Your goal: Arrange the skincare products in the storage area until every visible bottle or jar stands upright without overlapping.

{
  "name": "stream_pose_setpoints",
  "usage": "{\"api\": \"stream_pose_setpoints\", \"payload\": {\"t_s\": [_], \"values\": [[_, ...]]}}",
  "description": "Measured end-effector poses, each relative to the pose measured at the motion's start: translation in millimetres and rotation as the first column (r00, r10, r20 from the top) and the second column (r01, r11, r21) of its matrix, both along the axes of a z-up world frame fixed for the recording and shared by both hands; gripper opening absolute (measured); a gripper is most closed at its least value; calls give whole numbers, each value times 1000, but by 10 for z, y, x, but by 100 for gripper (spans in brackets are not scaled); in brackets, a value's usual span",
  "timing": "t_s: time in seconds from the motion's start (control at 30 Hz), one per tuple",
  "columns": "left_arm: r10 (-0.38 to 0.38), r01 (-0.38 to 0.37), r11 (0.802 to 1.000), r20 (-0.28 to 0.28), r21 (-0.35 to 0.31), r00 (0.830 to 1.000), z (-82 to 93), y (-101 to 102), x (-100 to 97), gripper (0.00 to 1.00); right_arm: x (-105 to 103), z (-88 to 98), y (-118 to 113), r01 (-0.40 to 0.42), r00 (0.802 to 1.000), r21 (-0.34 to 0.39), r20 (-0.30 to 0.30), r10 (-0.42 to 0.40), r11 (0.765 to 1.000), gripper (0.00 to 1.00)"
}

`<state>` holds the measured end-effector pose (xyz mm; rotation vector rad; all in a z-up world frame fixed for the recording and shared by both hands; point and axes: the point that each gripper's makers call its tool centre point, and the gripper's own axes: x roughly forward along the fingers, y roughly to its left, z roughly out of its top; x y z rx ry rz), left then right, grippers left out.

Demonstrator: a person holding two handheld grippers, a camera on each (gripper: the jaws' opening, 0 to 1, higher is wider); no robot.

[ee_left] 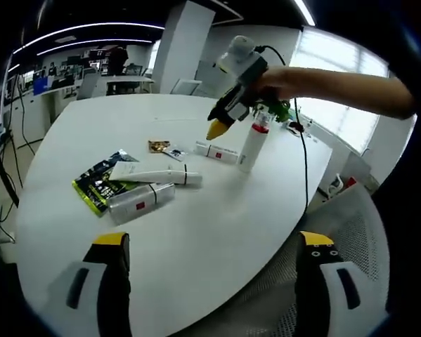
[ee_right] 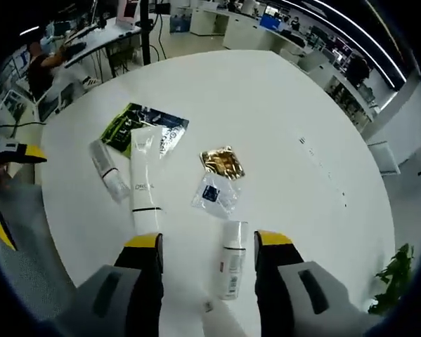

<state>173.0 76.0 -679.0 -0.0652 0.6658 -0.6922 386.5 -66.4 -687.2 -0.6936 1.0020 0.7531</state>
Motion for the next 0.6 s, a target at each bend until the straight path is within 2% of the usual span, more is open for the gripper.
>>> {"api": "stream_pose_setpoints", "payload": {"t_s": [0.1,0.13,0.2,0.27,0.5,0.6], "values": [[1,-1,1000,-2,2,1000,-3,8,3,91,45,-125,-28,29,998,-9,-52,-29,1000,51],[5,-5,1000,-5,0,1000,-7,16,5,91,118,-211,-45,33,997,-20,-70,-34,999,51],[8,-8,1000,-11,-2,1000,-15,25,5,90,85,-278,-105,40,994,-51,-101,-45,998,50],[12,-12,1000,-14,-1,1000,-22,35,9,90,158,-372,-171,47,991,-77,-119,-56,996,50],[24,-24,1000,-26,-6,999,-42,47,19,90,117,-598,-361,92,973,-146,-196,-120,985,47],[26,-27,1000,-32,-6,999,-52,51,20,90,148,-688,-407,107,969,-163,-205,-140,981,44]]}}
